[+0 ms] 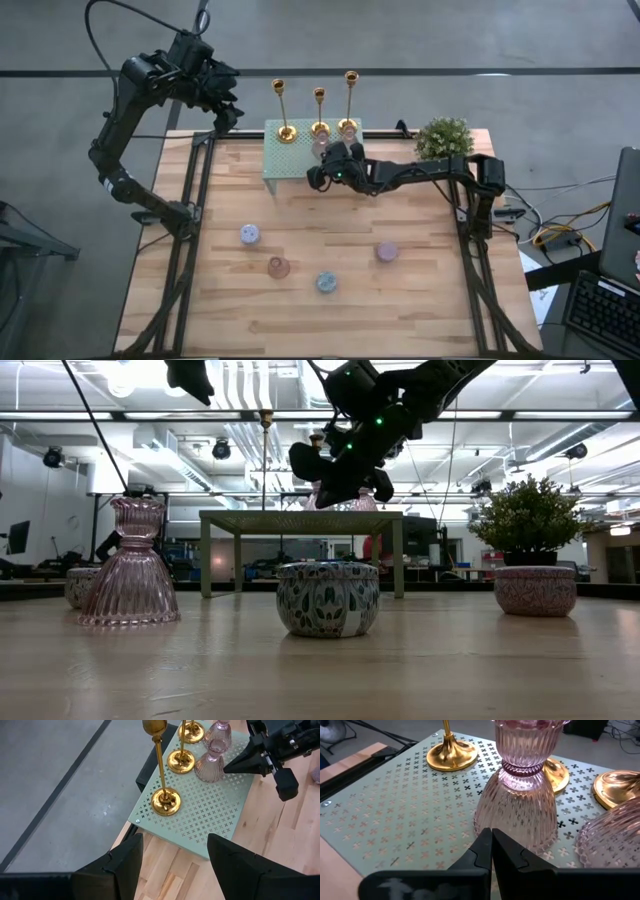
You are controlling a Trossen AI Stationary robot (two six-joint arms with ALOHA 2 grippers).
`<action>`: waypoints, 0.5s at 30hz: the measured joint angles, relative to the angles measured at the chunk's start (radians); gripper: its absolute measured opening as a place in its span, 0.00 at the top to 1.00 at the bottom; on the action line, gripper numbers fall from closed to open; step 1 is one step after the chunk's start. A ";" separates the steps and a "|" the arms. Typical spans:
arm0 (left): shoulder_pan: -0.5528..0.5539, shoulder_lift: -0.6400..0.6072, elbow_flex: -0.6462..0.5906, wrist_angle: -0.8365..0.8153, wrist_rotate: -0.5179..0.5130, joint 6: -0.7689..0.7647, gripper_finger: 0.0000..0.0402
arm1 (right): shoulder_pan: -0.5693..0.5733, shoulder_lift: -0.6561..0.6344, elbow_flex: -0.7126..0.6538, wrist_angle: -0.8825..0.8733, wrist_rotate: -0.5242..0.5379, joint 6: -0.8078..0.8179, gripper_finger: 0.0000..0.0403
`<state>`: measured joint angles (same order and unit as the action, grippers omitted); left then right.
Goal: Pick & Place candle stick holders
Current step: Put the right glass candle holder on the shelf
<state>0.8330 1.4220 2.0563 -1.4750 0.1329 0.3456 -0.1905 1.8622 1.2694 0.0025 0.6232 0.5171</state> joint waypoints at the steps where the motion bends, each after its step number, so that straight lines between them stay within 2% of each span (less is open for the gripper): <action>1: 0.000 0.000 0.000 0.000 0.000 0.001 0.44 | -0.002 0.000 0.000 0.000 0.000 0.000 0.98; 15: 0.000 0.000 0.000 0.001 0.000 0.003 0.44 | -0.015 0.000 -0.001 0.002 -0.004 -0.001 0.98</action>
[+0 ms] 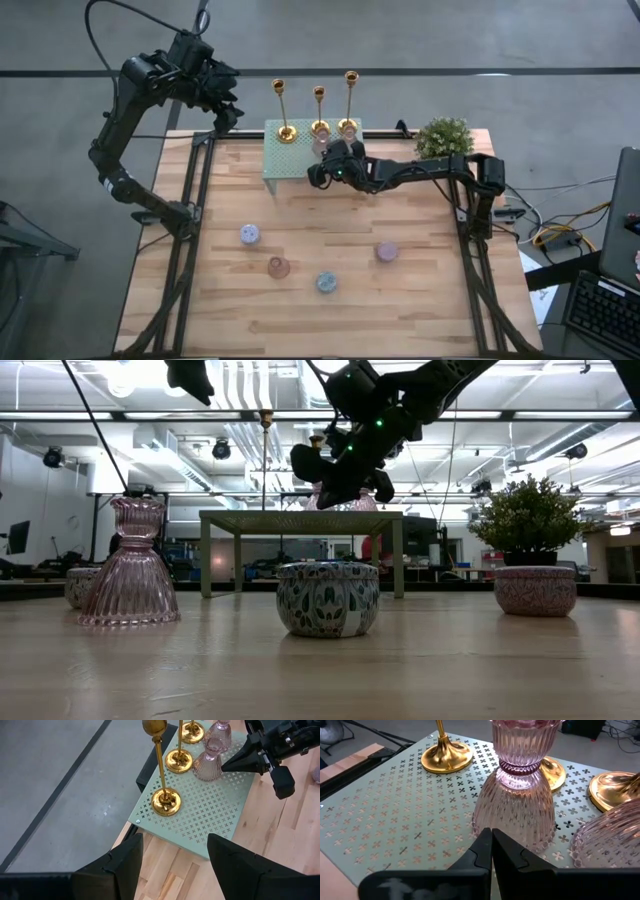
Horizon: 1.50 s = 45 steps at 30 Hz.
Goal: Pick & Place candle stick holders
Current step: Put the right glass candle holder on the shelf, then put the glass candle holder on the shelf
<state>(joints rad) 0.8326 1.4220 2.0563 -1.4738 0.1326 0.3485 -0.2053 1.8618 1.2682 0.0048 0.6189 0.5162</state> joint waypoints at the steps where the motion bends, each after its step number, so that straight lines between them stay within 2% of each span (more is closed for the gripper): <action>1: 0.000 0.000 0.000 0.000 0.000 0.000 0.44 | -0.001 0.000 0.000 0.000 0.000 0.000 0.98; 19: 0.000 0.000 0.000 0.000 0.000 -0.002 0.44 | -0.001 -0.005 0.000 -0.001 -0.021 -0.006 0.98; 27: 0.000 -0.001 0.000 0.000 0.000 -0.008 0.44 | 0.020 -0.059 0.000 -0.041 -0.026 -0.023 0.98; 33: 0.000 -0.005 0.000 -0.001 0.000 -0.022 0.44 | 0.048 -0.154 0.000 -0.180 -0.068 -0.023 0.98; 40: 0.000 -0.009 0.000 -0.036 0.000 -0.037 0.44 | 0.103 -0.298 -0.002 -0.472 -0.103 -0.016 0.98; 45: 0.000 -0.012 0.000 -0.087 0.000 -0.044 0.44 | 0.157 -0.405 -0.033 -0.660 -0.109 0.070 0.98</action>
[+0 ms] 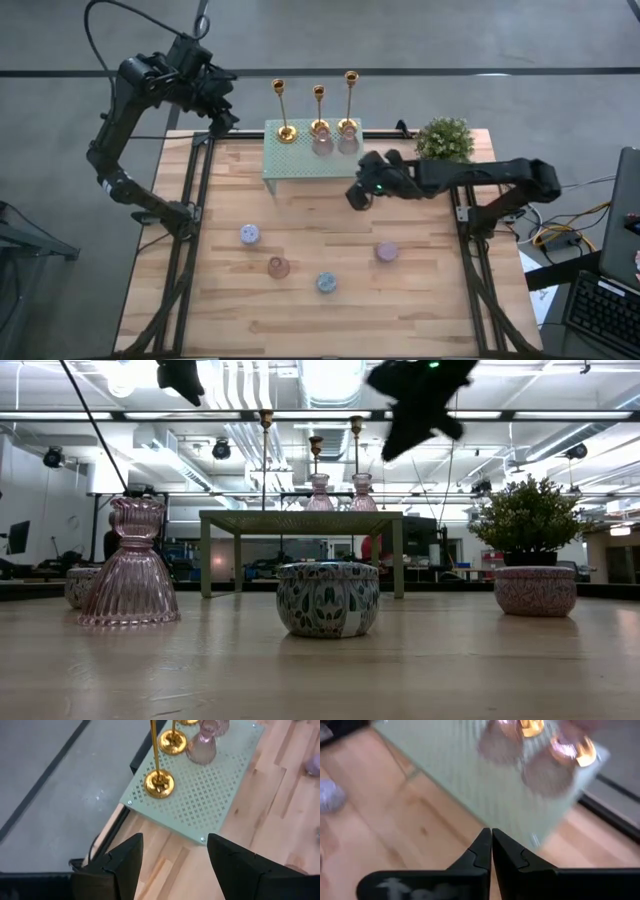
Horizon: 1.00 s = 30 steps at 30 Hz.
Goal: Pick & Place candle stick holders
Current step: Put the glass candle holder on the shelf
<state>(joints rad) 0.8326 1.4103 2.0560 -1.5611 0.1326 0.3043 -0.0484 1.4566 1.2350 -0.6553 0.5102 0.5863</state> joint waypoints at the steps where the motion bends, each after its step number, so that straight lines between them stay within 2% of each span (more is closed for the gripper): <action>1: 0.000 -0.001 0.000 -0.009 0.000 -0.004 0.44 | 0.012 -0.021 -0.014 -0.038 0.000 0.024 0.98; 8: -0.001 -0.053 -0.067 -0.010 0.006 -0.024 0.44 | 0.097 -0.172 -0.172 -0.074 0.002 0.192 0.98; 12: -0.001 -0.121 -0.192 -0.006 0.005 -0.051 0.44 | 0.141 -0.231 -0.248 -0.056 0.004 0.246 0.98; 17: -0.003 -0.221 -0.386 0.038 0.028 -0.105 0.44 | 0.173 -0.270 -0.295 -0.043 0.005 0.227 0.98; 20: -0.009 -0.278 -0.490 0.076 0.120 -0.097 0.44 | 0.176 -0.276 -0.300 -0.043 0.004 0.171 0.98; 24: -0.040 -0.344 -0.614 0.103 0.382 0.021 0.44 | 0.176 -0.278 -0.301 -0.044 -0.001 0.062 0.98; 26: -0.066 -0.367 -0.667 0.107 0.479 0.032 0.44 | 0.175 -0.278 -0.298 -0.044 -0.023 0.004 0.98; 30: -0.121 -0.390 -0.761 0.113 0.527 0.032 0.44 | 0.175 -0.278 -0.297 -0.048 -0.038 -0.061 0.98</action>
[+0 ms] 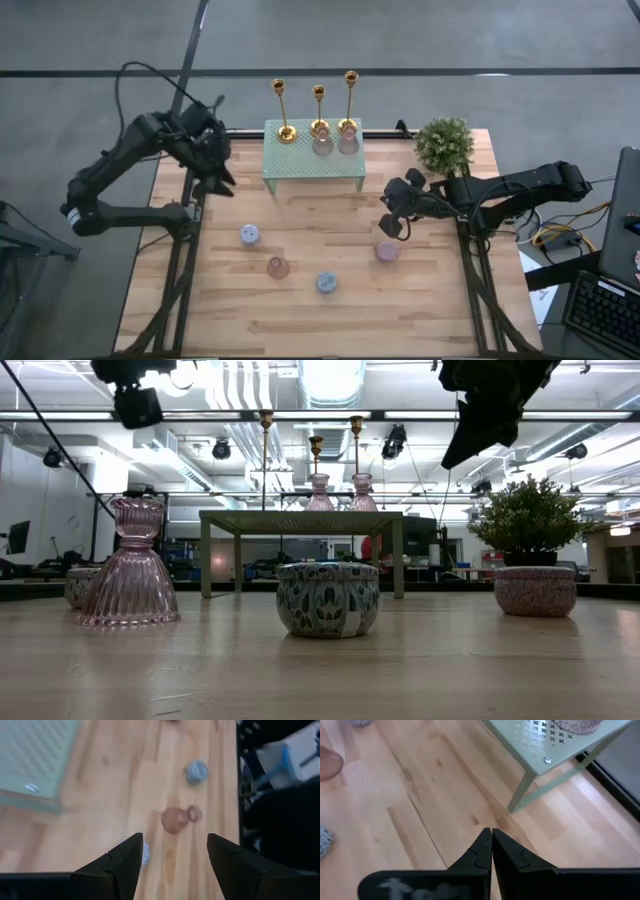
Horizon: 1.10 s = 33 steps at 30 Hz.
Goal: Pick & Place candle stick holders
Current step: Put the glass candle holder on the shelf
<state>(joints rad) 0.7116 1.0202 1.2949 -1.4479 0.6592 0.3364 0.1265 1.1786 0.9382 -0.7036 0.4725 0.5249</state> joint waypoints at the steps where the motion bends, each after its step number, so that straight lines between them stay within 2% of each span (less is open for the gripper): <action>1: -0.014 -0.001 -0.023 -0.001 0.002 -0.006 0.44 | 0.000 0.000 0.000 -0.002 0.000 -0.009 0.98; 7: -0.120 0.018 -0.169 0.072 0.032 -0.131 0.44 | 0.000 0.000 0.000 -0.033 -0.002 -0.052 0.98; 14: -0.324 0.050 -0.298 0.206 0.029 -0.261 0.45 | 0.000 0.000 0.000 -0.085 -0.003 -0.068 0.98; 19: -0.481 0.057 -0.355 0.317 -0.056 -0.337 0.48 | 0.000 0.000 0.000 -0.090 -0.006 -0.085 0.98; 23: -0.591 0.057 -0.379 0.387 -0.169 -0.396 0.51 | 0.000 0.000 0.000 -0.113 -0.006 -0.088 0.98; 28: -0.683 0.056 -0.396 0.461 -0.291 -0.478 0.53 | 0.000 0.000 0.000 -0.113 -0.011 -0.122 0.98; 33: -0.748 0.056 -0.435 0.576 -0.343 -0.518 0.54 | 0.000 0.000 0.000 -0.114 -0.011 -0.137 0.98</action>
<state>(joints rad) -0.0364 1.0767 0.8597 -0.8718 0.3159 -0.1820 0.1261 1.1786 0.9382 -0.8173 0.4610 0.3882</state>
